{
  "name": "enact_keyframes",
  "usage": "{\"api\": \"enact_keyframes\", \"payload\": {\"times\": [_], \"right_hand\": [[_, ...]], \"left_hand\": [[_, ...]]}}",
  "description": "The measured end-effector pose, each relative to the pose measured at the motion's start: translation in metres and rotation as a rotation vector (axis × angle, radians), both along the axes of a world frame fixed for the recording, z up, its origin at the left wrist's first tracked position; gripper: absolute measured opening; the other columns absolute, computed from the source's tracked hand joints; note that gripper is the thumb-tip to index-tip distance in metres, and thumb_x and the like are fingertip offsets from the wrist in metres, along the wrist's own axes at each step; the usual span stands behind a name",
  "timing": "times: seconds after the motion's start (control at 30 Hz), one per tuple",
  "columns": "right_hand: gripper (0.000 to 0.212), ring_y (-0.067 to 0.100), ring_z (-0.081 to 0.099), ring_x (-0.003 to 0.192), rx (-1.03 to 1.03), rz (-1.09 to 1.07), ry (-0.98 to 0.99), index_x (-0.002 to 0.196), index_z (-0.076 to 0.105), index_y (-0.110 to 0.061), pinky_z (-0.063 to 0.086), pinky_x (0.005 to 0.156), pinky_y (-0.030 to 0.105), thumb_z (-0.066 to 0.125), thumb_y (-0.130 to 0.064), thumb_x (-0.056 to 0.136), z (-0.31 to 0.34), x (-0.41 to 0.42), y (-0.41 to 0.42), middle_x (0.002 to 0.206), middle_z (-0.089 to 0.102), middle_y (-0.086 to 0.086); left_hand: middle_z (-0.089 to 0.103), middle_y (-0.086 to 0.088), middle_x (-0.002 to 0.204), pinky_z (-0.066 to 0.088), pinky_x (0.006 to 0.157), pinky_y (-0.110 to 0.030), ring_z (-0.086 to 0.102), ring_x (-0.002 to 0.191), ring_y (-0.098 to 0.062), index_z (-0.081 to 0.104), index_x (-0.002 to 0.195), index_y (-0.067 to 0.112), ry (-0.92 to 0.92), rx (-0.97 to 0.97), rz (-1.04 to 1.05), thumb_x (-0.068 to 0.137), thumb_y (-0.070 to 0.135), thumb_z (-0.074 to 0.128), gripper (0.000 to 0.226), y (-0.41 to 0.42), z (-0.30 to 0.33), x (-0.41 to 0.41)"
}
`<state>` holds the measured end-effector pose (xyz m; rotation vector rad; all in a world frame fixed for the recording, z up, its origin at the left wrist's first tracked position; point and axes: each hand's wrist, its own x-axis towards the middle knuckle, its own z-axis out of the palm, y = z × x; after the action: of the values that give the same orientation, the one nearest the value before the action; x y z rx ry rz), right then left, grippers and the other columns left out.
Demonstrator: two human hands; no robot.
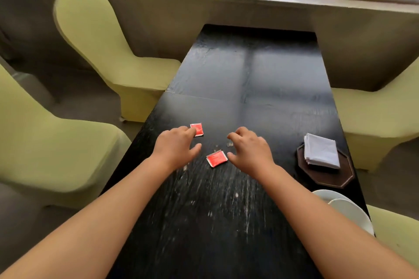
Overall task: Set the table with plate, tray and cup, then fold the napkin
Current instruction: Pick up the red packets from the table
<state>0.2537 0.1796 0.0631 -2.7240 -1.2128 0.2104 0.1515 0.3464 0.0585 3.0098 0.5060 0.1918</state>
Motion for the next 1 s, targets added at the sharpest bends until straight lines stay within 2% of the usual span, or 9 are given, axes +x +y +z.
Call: {"api": "enact_keyframes", "payload": {"times": [0.1, 0.4, 0.53, 0.67, 0.73, 0.87, 1.0], "right_hand": [[0.038, 0.027, 0.049, 0.113, -0.047, -0.014, 0.011, 0.122, 0.051, -0.016, 0.042, 0.086, 0.037, 0.053, -0.026, 0.085, -0.008, -0.006, 0.018, 0.126, 0.049, 0.006], [0.034, 0.026, 0.050, 0.109, -0.139, 0.055, -0.033, 0.121, 0.050, -0.017, 0.040, 0.086, 0.036, 0.053, -0.023, 0.087, -0.062, 0.008, 0.057, 0.123, 0.051, 0.005], [0.040, 0.026, 0.046, 0.113, -0.216, 0.127, -0.046, 0.123, 0.047, -0.017, 0.037, 0.088, 0.037, 0.057, -0.017, 0.084, -0.101, 0.025, 0.065, 0.126, 0.048, 0.005], [0.043, 0.027, 0.042, 0.121, -0.254, 0.183, -0.032, 0.126, 0.045, -0.017, 0.037, 0.093, 0.040, 0.057, -0.014, 0.085, -0.131, 0.033, 0.069, 0.133, 0.045, 0.006], [0.043, 0.027, 0.041, 0.123, -0.269, 0.204, -0.024, 0.127, 0.045, -0.017, 0.037, 0.094, 0.041, 0.057, -0.015, 0.085, -0.142, 0.036, 0.071, 0.135, 0.044, 0.006], [0.047, 0.026, 0.040, 0.125, -0.287, 0.243, -0.019, 0.129, 0.044, -0.020, 0.035, 0.096, 0.040, 0.056, -0.015, 0.084, -0.157, 0.044, 0.070, 0.139, 0.044, 0.004], [0.048, 0.023, 0.041, 0.126, -0.287, 0.246, -0.002, 0.130, 0.043, -0.023, 0.034, 0.097, 0.038, 0.053, -0.017, 0.084, -0.165, 0.051, 0.064, 0.139, 0.046, -0.002]], "left_hand": [[0.065, -0.003, 0.106, 0.049, 0.077, -0.034, 0.062, 0.092, -0.023, 0.056, 0.114, 0.016, 0.027, 0.006, -0.039, 0.089, 0.045, 0.047, 0.039, 0.024, -0.009, -0.002], [0.060, -0.004, 0.109, 0.043, 0.079, -0.033, 0.060, 0.096, -0.024, 0.052, 0.117, 0.015, 0.134, 0.040, -0.141, 0.090, 0.037, 0.047, 0.035, 0.079, -0.060, 0.027], [0.056, -0.004, 0.117, 0.040, 0.091, -0.036, 0.055, 0.107, -0.024, 0.045, 0.125, 0.017, 0.187, 0.061, -0.156, 0.088, 0.036, 0.049, 0.041, 0.096, -0.101, 0.055], [0.039, -0.007, 0.143, 0.026, 0.109, -0.047, 0.036, 0.132, -0.024, 0.032, 0.140, 0.020, 0.257, 0.076, -0.148, 0.088, 0.035, 0.052, 0.058, 0.109, -0.134, 0.091], [0.028, -0.008, 0.152, 0.020, 0.112, -0.051, 0.024, 0.140, -0.023, 0.023, 0.145, 0.021, 0.291, 0.056, -0.139, 0.089, 0.035, 0.053, 0.065, 0.113, -0.146, 0.107], [0.016, -0.008, 0.157, 0.018, 0.112, -0.053, 0.015, 0.144, -0.022, 0.011, 0.148, 0.024, 0.354, 0.021, -0.152, 0.090, 0.038, 0.052, 0.073, 0.115, -0.166, 0.128], [0.003, -0.006, 0.159, 0.015, 0.113, -0.054, 0.007, 0.146, -0.023, 0.008, 0.148, 0.031, 0.494, -0.049, -0.234, 0.093, 0.032, 0.046, 0.068, 0.113, -0.178, 0.140]]}}
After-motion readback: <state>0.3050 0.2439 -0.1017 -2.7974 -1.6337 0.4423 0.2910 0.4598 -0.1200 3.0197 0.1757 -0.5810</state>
